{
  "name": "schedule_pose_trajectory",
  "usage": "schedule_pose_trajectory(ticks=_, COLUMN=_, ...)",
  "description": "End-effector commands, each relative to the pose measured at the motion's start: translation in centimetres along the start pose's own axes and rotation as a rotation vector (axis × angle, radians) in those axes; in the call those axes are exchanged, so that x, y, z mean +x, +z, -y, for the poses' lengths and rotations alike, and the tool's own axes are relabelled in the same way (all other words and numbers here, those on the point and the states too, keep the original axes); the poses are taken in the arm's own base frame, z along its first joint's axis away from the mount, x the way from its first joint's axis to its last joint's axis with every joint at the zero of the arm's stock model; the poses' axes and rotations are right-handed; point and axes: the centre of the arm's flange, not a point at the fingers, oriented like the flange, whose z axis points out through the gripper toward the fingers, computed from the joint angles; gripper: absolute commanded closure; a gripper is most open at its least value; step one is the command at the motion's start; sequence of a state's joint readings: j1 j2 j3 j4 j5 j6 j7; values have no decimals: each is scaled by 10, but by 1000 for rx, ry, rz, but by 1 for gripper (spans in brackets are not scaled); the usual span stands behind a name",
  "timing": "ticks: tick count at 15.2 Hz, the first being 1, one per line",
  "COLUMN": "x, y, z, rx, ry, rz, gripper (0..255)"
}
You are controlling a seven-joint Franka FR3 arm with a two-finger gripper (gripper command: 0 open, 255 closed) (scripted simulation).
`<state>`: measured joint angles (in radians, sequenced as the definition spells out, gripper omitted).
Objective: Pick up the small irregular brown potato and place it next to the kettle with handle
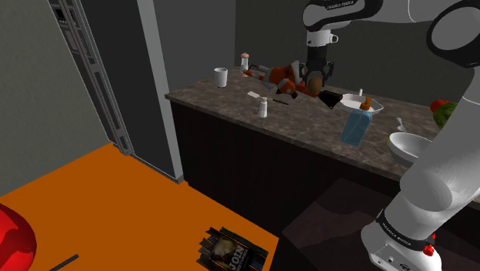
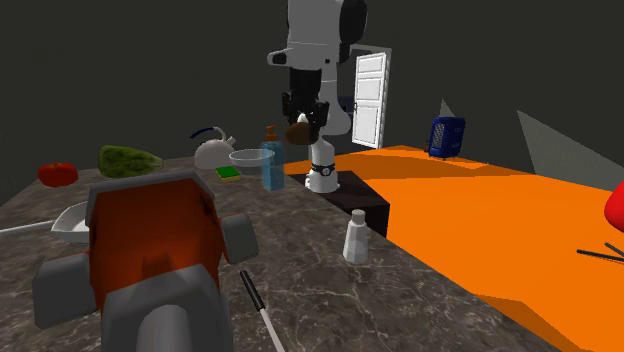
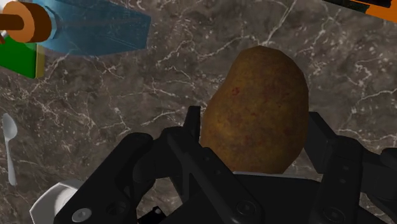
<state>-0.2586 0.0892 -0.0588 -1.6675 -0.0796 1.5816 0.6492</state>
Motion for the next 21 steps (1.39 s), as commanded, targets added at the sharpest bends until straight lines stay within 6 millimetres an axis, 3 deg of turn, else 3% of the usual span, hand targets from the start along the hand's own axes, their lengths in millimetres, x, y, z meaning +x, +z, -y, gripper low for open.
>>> schedule_pose_trajectory(ticks=1, x=-1, y=-10, z=-3, rx=0, ry=0, rz=0, gripper=255)
schedule_pose_trajectory(ticks=8, x=-4, y=-44, z=-9, rx=0, ry=0, rz=0, gripper=255)
schedule_pose_trajectory(ticks=21, x=-72, y=-12, z=-163, rx=0, ry=0, rz=0, gripper=255)
